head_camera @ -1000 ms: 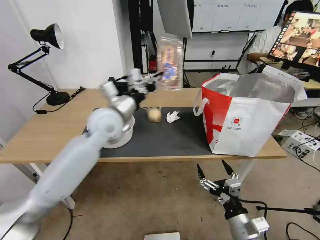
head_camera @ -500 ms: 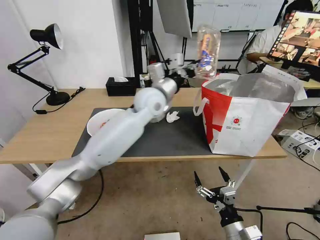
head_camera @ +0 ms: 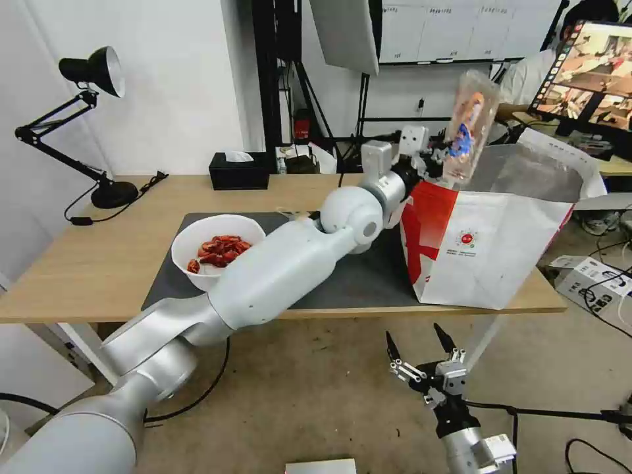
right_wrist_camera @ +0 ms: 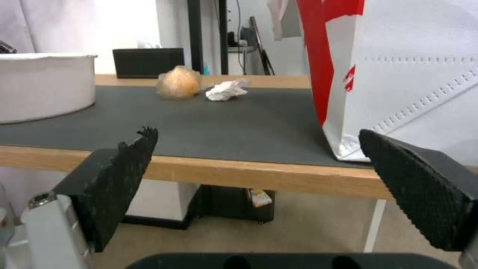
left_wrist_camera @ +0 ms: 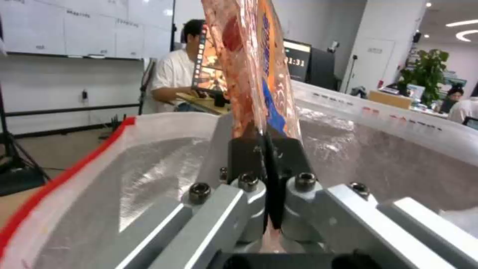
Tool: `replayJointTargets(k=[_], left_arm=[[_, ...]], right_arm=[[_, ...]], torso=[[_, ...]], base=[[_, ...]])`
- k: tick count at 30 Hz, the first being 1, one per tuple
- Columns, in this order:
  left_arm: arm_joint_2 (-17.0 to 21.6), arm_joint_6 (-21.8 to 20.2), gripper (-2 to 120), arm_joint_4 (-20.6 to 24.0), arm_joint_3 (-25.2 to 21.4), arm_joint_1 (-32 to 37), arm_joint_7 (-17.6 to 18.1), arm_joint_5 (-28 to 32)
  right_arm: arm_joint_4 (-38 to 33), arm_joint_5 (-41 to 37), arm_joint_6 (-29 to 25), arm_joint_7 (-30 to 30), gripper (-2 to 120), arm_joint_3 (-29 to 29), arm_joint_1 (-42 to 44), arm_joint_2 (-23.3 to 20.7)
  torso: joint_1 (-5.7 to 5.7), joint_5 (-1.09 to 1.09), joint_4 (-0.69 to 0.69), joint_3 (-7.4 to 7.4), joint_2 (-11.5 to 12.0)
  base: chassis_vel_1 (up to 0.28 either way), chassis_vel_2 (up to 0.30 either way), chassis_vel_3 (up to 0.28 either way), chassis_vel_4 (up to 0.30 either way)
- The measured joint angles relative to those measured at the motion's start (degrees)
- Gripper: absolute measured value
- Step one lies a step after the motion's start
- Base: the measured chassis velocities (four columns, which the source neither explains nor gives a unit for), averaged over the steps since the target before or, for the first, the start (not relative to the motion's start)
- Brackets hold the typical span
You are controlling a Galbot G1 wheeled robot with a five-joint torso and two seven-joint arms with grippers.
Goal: Pick up the trash from the table and place it into the takeout bag.
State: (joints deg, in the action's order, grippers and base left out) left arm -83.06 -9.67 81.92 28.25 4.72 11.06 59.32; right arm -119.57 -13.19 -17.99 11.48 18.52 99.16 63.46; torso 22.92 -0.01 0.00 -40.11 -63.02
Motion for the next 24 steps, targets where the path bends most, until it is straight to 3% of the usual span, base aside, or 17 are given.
replayJointTargets(k=[7, 8, 10, 12, 14, 16, 18, 19, 20, 23, 24], left_arm=[[-0.12, -0.16, 14, 0.32, 0.15, 0.01, 0.01, 0.36], [0.08, -0.23, 26, 0.74, 0.14, -0.18, 0.1, 1.15], [0.17, -0.27, 29, 0.93, 0.14, -0.22, 0.18, 1.52], [0.9, -0.45, 40, 2.63, -0.14, -0.29, 1.79, 3.91], [1.02, -0.46, 42, 2.87, -0.26, -0.29, 1.96, 4.12], [2.29, -0.51, 56, 4.61, -1.42, -0.48, 3.14, 5.29], [2.43, -0.51, 56, 4.77, -1.52, -0.52, 3.25, 5.37], [4.17, -0.49, 65, 6.67, -2.58, -0.8, 4.13, 5.87], [4.17, -0.49, 65, 6.67, -2.58, -0.8, 4.13, 5.87], [10.18, 3.01, 79, 11.46, -4.49, 0.25, 5.93, 5.67], [10.18, 3.01, 79, 11.46, -4.49, 0.25, 5.93, 5.67]], right_arm=[[0.01, -0.09, 0.07, 0.03, 100, 0.08, -0.06, -0.01], [0.06, -0.09, 0.18, 0.06, 100, 0.05, -0.21, -0.01], [0.08, -0.09, 0.23, 0.06, 100, 0.02, -0.25, -0.01], [0.22, -0.08, 0.48, 0.07, 100, -0.23, -0.41, 0.01], [0.22, -0.08, 0.51, 0.07, 100, -0.25, -0.43, 0.01], [0.1, -0.07, 1.2, 0.08, 100, -0.38, -0.61, -0.14], [0.04, -0.07, 1.31, 0.08, 100, -0.4, -0.63, -0.17], [-0.53, -0.1, 1.79, 0.09, 100, -0.53, -0.81, -0.33], [-0.53, -0.1, 1.79, 0.09, 100, -0.53, -0.81, -0.33], [-1.38, -0.31, 2.46, 0.12, 100, -0.78, -1.48, -0.71], [-1.38, -0.31, 2.46, 0.12, 100, -0.78, -1.48, -0.71]], torso=[[0.0, 0.0, 0.0, 0.0, 0.0], [0.0, 0.0, 0.0, 0.0, 0.0], [0.0, 0.0, 0.0, 0.01, 0.0], [0.0, 0.01, 0.0, 0.01, 0.0], [0.0, 0.01, 0.0, 0.01, 0.0], [0.0, 0.01, 0.01, 0.0, 0.0], [0.0, 0.01, 0.01, 0.0, 0.0], [0.0, 0.01, 0.01, 0.01, 0.0], [0.0, 0.01, 0.01, 0.01, 0.0], [0.0, 0.02, 0.01, 0.01, -0.01], [0.0, 0.02, 0.01, 0.01, -0.01]], base=[[0.0, 0.0, 0.0, 0.0], [0.0, 0.0, 0.0, 0.0], [0.0, 0.0, 0.0, 0.0], [0.0, 0.0, 0.0, 0.0], [0.0, 0.0, 0.0, 0.0], [0.0, 0.0, 0.0, 0.0], [0.0, 0.0, 0.0, 0.0], [0.0, 0.0, 0.0, 0.0], [0.0, 0.0, 0.0, 0.0], [0.0, 0.0, 0.0, 0.0], [0.0, 0.0, 0.0, 0.0]])
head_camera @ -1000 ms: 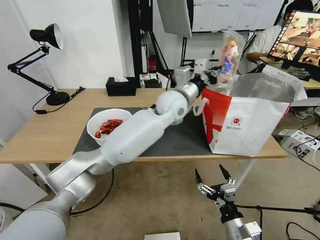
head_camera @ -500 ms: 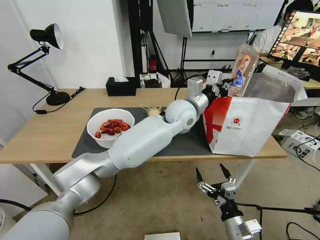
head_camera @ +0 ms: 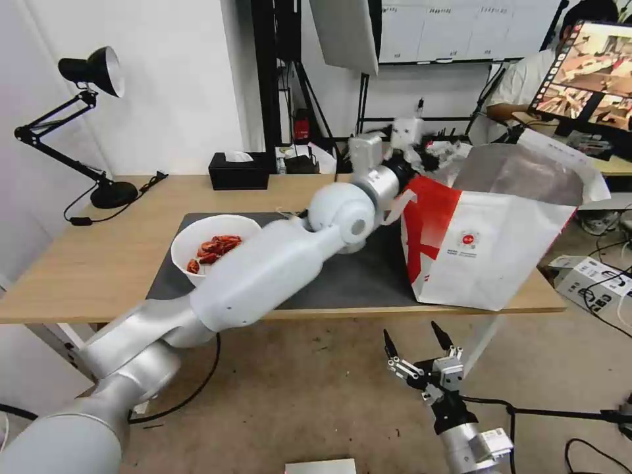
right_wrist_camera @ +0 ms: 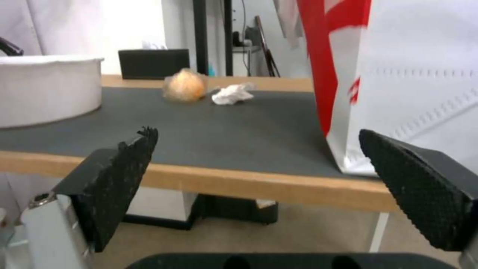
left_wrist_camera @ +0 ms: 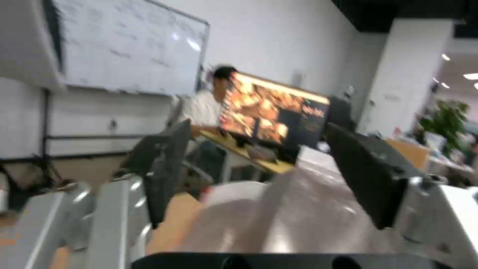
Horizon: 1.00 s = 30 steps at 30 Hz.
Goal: Pick up the trash from the table and place it into the takeout bag.
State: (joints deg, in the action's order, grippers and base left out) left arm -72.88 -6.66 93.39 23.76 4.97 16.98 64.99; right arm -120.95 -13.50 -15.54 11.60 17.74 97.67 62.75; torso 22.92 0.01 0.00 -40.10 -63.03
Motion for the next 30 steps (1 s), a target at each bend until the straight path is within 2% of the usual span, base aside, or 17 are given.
replayJointTargets(k=[1, 3, 6, 8, 10, 11, 12, 14, 15, 16, 18, 19, 22, 23, 26, 27, 30], left_arm=[[3.42, 1.11, 86, 2.57, -0.91, 1.59, 0.57, -0.08], [4.96, 1.26, 89, 3.85, -1.39, 2.5, 0.77, -0.06], [14.37, 1.53, 99, 10.87, -4.79, 8.95, 0.78, -1.72], [15.94, 1.63, 99, 11.9, -5.68, 10.3, 0.55, -2.5], [22.35, 3.24, 100, 15.18, -11.34, 18.98, -2.03, -7.92], [22.35, 3.24, 100, 15.18, -11.34, 18.98, -2.03, -7.92], [23.75, 4.13, 100, 15.65, -13.29, 22.11, -2.94, -9.94], [26.55, 5.74, 100, 17.37, -21.24, 32.72, -5.56, -15.52], [26.55, 5.74, 100, 17.37, -21.24, 32.72, -5.56, -15.52], [27.08, 6.66, 100, 18.84, -26.17, 39.64, -6.11, -17.86], [26.69, 8.39, 100, 20.14, -30.67, 47.43, -6.27, -21.31], [26.69, 8.39, 100, 20.14, -30.67, 47.43, -6.27, -21.31], [24.57, 11.26, 100, 21.25, -37.43, 58.49, -7.28, -28.76], [24.57, 11.26, 100, 21.25, -37.43, 58.49, -7.28, -28.76], [21.89, 12.84, 100, 22.94, -43.86, 66.95, -8.14, -33.27], [21.89, 12.84, 100, 22.94, -43.86, 66.95, -8.14, -33.27], [19.55, 13.26, 100, 25.15, -49.08, 72.86, -8.43, -35.03]], right_arm=[[-0.09, -0.08, 0.09, 0.05, 100, -0.13, -0.28, -0.15], [-0.12, -0.11, 0.1, 0.1, 100, -0.17, -0.37, -0.19], [-0.56, -0.16, 0.02, 0.85, 100, -0.66, -0.97, -0.55], [-0.72, -0.2, -0.04, 0.96, 100, -0.77, -1.08, -0.6], [-1.18, -0.38, -0.22, 1.17, 100, -1.22, -1.66, -0.76], [-1.18, -0.38, -0.22, 1.17, 100, -1.22, -1.66, -0.76], [-1.31, -0.41, -0.23, 1.21, 100, -1.4, -1.93, -0.77], [-1.66, -0.45, -0.21, 1.26, 100, -1.94, -2.7, -0.91], [-1.66, -0.45, -0.21, 1.26, 100, -1.94, -2.7, -0.91], [-1.76, -0.44, -0.18, 1.25, 100, -2.26, -3.03, -1.08], [-1.89, -0.45, -0.17, 1.24, 100, -2.28, -3.07, -1.18], [-1.89, -0.45, -0.17, 1.24, 100, -2.28, -3.07, -1.18], [-2.16, -0.83, -0.15, 1.25, 100, -1.99, -3.66, -1.18], [-2.16, -0.83, -0.15, 1.25, 100, -1.99, -3.66, -1.18], [-2.32, -1.41, -0.07, 1.3, 100, -1.79, -4.35, -1.2], [-2.32, -1.41, -0.07, 1.3, 100, -1.79, -4.35, -1.2], [-2.31, -1.85, 0.13, 1.31, 100, -1.79, -4.99, -1.2]], torso=[[0.0, 0.01, 0.0, -0.01, 0.0], [0.0, 0.01, -0.01, 0.0, 0.0], [0.0, 0.02, 0.0, 0.0, 0.0], [0.0, 0.02, -0.01, 0.0, 0.0], [-0.01, 0.02, -0.03, 0.0, 0.0], [-0.01, 0.02, -0.03, 0.0, 0.0], [-0.01, 0.03, -0.02, 0.0, 0.0], [-0.01, 0.02, -0.02, 0.0, 0.0], [-0.01, 0.02, -0.02, 0.0, 0.0], [-0.01, 0.0, -0.03, 0.0, 0.0], [-0.01, 0.02, -0.03, 0.0, -0.01], [-0.01, 0.02, -0.03, 0.0, -0.01], [-0.01, 0.01, 0.0, 0.0, 0.0], [-0.01, 0.01, 0.0, 0.0, 0.0], [-0.01, 0.0, 0.0, 0.0, 0.0], [-0.01, 0.0, 0.0, 0.0, 0.0], [-0.01, -0.01, 0.0, 0.0, -0.01]], base=[[0.0, 0.0, 0.0, 0.0], [0.0, 0.0, 0.0, 0.0], [0.0, 0.0, 0.0, 0.0], [0.0, 0.0, 0.0, 0.0], [0.0, 0.0, 0.0, 0.0], [0.0, 0.0, 0.0, 0.0], [0.0, 0.0, 0.0, 0.0], [0.0, 0.0, 0.0, 0.0], [0.0, 0.0, 0.0, 0.0], [0.0, 0.0, 0.0, 0.0], [0.0, 0.0, 0.0, 0.0], [0.0, 0.0, 0.0, 0.0], [0.0, 0.0, 0.0, 0.0], [0.0, 0.0, 0.0, 0.0], [0.0, 0.0, 0.0, 0.0], [0.0, 0.0, 0.0, 0.0], [0.0, 0.0, 0.0, 0.0]])
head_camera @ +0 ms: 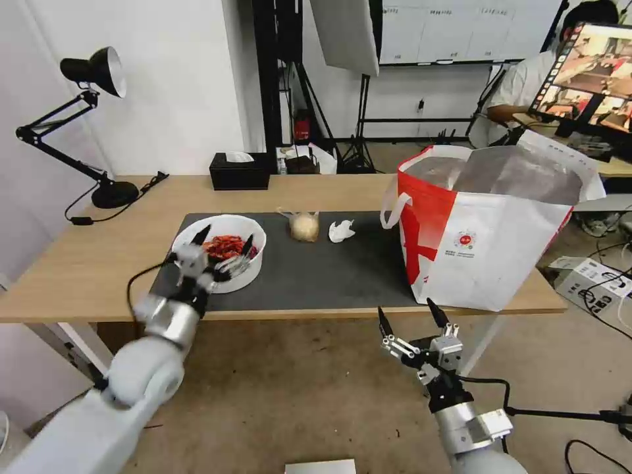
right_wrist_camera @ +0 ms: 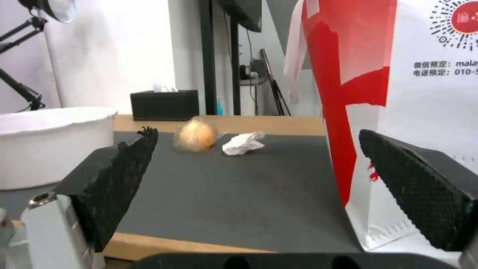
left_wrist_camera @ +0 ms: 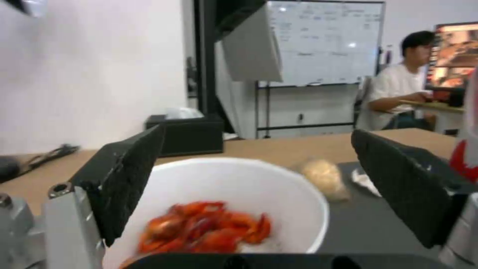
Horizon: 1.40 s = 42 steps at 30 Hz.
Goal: Pick up the trash from the table and place it into the takeout bag.
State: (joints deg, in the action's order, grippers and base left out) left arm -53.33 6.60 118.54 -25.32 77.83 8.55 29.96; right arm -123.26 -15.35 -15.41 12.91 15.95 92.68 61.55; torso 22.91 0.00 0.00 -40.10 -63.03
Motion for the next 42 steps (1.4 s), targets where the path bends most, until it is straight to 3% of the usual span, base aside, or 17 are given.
replayJointTargets(k=[4, 7, 11, 15, 27, 42], left_arm=[[-4.21, 0.83, 100, 2.8, -6.38, 8.0, -0.5, -3.78], [-6.33, 1.42, 100, 3.33, -7.93, 11.9, -0.52, -5.74], [-7.17, 1.42, 100, 2.61, -7.52, 13.7, -0.71, -7.93], [-8.69, 1.31, 100, 2.3, -8.77, 16.69, -1.23, -9.11], [-12.01, 1.84, 100, -0.06, -9.28, 20.4, -4.61, -12.36], [-11.62, 1.25, 100, 1.13, -8.11, 19.92, -4.63, -12.64]], right_arm=[[0.5, -1.08, 0.88, 0.0, 100, -0.3, -1.01, 0.05], [0.57, -1.77, 1.16, 0.0, 100, 0.2, -0.46, 0.7], [-0.08, -2.11, 1.3, 0.01, 100, 1.65, 1.47, 2.12], [1.01, -2.39, 1.83, -0.41, 100, 1.56, 0.99, 2.16], [5.07, -2.44, 2.1, -2.13, 100, 1.32, 0.73, 1.43], [5.17, -3.05, 2.66, -2.15, 100, 0.24, -1.61, -0.64]], torso=[[0.0, 0.0, -0.01, 0.0, 0.0], [0.0, -0.01, -0.04, 0.0, 0.01], [0.0, 0.01, 0.06, 0.0, 0.01], [0.01, 0.0, -0.02, -0.01, 0.0], [0.01, 0.0, 0.0, -0.01, 0.01], [0.01, 0.0, 0.0, -0.01, 0.01]], base=[[0.0, 0.0, 0.0, 0.0], [0.0, 0.0, 0.0, 0.0], [0.0, 0.0, 0.0, 0.0], [0.0, 0.0, 0.0, 0.0], [0.0, 0.0, 0.0, 0.0], [0.0, 0.0, 0.0, 0.0]])
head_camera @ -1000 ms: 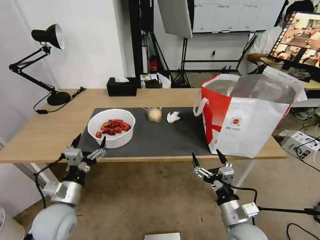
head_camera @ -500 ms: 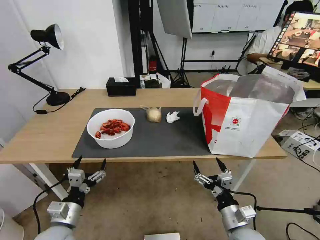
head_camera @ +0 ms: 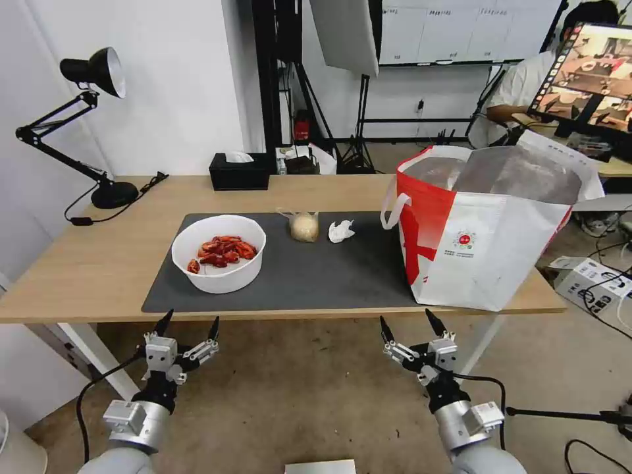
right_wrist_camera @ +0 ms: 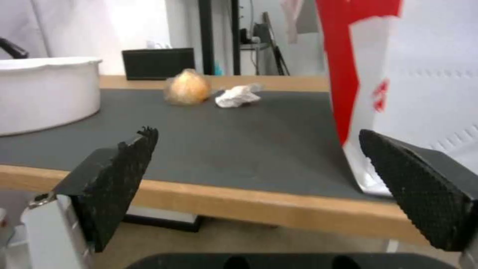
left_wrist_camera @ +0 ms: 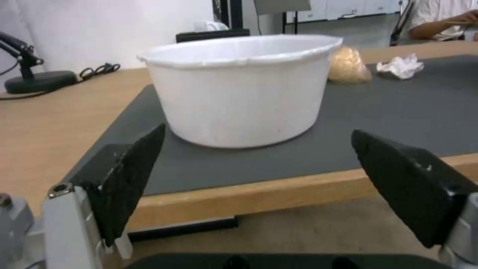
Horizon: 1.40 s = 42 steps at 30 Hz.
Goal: Pick up the trash from the table and place it into the takeout bag.
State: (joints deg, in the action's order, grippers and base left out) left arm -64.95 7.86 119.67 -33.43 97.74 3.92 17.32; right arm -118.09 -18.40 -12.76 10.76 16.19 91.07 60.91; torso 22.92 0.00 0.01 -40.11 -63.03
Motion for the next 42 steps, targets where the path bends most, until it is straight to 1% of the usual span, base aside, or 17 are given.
replayJointTargets(k=[1, 3, 9, 11, 16, 17, 20, 21, 24, 25, 26, 28, 31, 32, 33, 35, 42], left_arm=[[0.0, 0.0, 100, 0.0, 0.0, 0.0, 0.0, 0.0], [0.22, -0.46, 100, 1.03, 0.03, 0.06, 0.01, 0.17], [0.35, -0.27, 100, 0.51, 0.14, -0.29, 0.17, 0.41], [0.38, -0.27, 100, 0.47, 0.31, -0.35, 0.19, 0.52], [0.63, -0.5, 100, -0.56, 0.46, -1.22, 0.36, 1.1], [0.63, -0.5, 100, -0.56, 0.46, -1.22, 0.36, 1.1], [0.64, -1.03, 100, -0.86, 0.56, -1.78, 0.42, 1.57], [0.64, -1.03, 100, -0.86, 0.56, -1.78, 0.42, 1.57], [0.74, -1.18, 100, -1.16, 0.65, -2.18, 0.46, 1.63], [0.74, -1.18, 100, -1.16, 0.65, -2.18, 0.46, 1.63], [0.9, -1.19, 100, -1.21, 0.73, -2.19, 0.46, 1.58], [1.11, -1.18, 100, -1.23, 0.82, -2.19, 0.46, 1.54], [1.23, -1.19, 100, -1.26, 0.85, -2.16, 0.47, 1.53], [1.46, -1.18, 100, -1.38, 0.87, -2.11, 0.5, 1.53], [1.46, -1.18, 100, -1.38, 0.87, -2.11, 0.5, 1.53], [1.51, -1.18, 100, -1.56, 0.94, -2.22, 0.52, 1.43], [1.25, -1.33, 100, -1.99, 1.83, -3.0, 0.57, 1.42]], right_arm=[[0.0, 0.0, 0.0, 0.0, 100, 0.0, 0.0, 0.0], [-1.02, -1.44, 1.69, 0.0, 100, -1.37, -2.57, -2.1], [-2.33, -4.71, 4.14, -1.14, 100, -4.29, -10.52, -5.1], [-2.46, -7.36, 5.56, -2.28, 100, -5.79, -14.34, -6.76], [0.44, -9.63, 6.95, -3.54, 100, -10.42, -21.92, -9.17], [0.44, -9.63, 6.95, -3.54, 100, -10.42, -21.92, -9.17], [3.89, -10.63, 8.54, -2.85, 100, -15.99, -29.72, -9.18], [3.89, -10.63, 8.54, -2.85, 100, -15.99, -29.72, -9.18], [6.73, -10.15, 13.61, 3.1, 100, -21.27, -36.41, -6.86], [6.73, -10.15, 13.61, 3.1, 100, -21.27, -36.41, -6.86], [7.51, -10.2, 16.48, 6.5, 100, -22.74, -38.39, -5.62], [8.27, -10.76, 19.33, 9.97, 100, -23.96, -40.16, -4.29], [8.78, -11.12, 21.01, 12.09, 100, -24.62, -41.17, -3.48], [9.78, -11.78, 24.38, 16.3, 100, -25.75, -42.92, -1.92], [9.78, -11.78, 24.38, 16.3, 100, -25.75, -42.92, -1.92], [11.27, -13.94, 27.61, 21.74, 100, -26.98, -44.96, 0.04], [14.64, -19.72, 30.21, 26.37, 100, -28.09, -49.01, 2.36]], torso=[[0.0, 0.0, 0.0, 0.0, 0.0], [0.0, -0.01, 0.0, 0.0, 0.0], [0.01, 0.0, -0.01, 0.0, 0.0], [0.01, 0.0, -0.01, 0.0, 0.0], [0.01, 0.0, 0.0, -0.01, 0.0], [0.01, 0.0, 0.0, -0.01, 0.0], [0.01, 0.01, -0.01, -0.01, 0.01], [0.01, 0.01, -0.01, -0.01, 0.01], [0.01, 0.01, -0.02, -0.01, 0.01], [0.01, 0.01, -0.02, -0.01, 0.01], [0.01, 0.01, -0.01, -0.01, 0.01], [0.01, 0.0, -0.02, -0.01, 0.01], [0.01, 0.01, -0.01, -0.01, 0.01], [0.01, 0.01, -0.01, -0.01, 0.01], [0.01, 0.01, -0.01, -0.01, 0.01], [0.01, 0.0, -0.01, -0.01, 0.01], [0.01, 0.0, 0.0, 0.0, 0.01]], base=[[0.0, 0.0, 0.0, 0.0], [0.0, 0.0, 0.0, 0.0], [0.0, 0.0, 0.0, 0.0], [0.0, 0.0, 0.0, 0.0], [0.0, 0.0, 0.0, 0.0], [0.0, 0.0, 0.0, 0.0], [0.0, 0.0, 0.0, 0.0], [0.0, 0.0, 0.0, 0.0], [0.0, 0.0, 0.0, 0.0], [0.0, 0.0, 0.0, 0.0], [0.0, 0.0, 0.0, 0.0], [0.0, 0.0, 0.0, 0.0], [0.0, 0.0, 0.0, 0.0], [0.0, 0.0, 0.0, 0.0], [0.0, 0.0, 0.0, 0.0], [0.0, 0.0, 0.0, 0.0], [0.0, 0.0, 0.0, 0.0]])
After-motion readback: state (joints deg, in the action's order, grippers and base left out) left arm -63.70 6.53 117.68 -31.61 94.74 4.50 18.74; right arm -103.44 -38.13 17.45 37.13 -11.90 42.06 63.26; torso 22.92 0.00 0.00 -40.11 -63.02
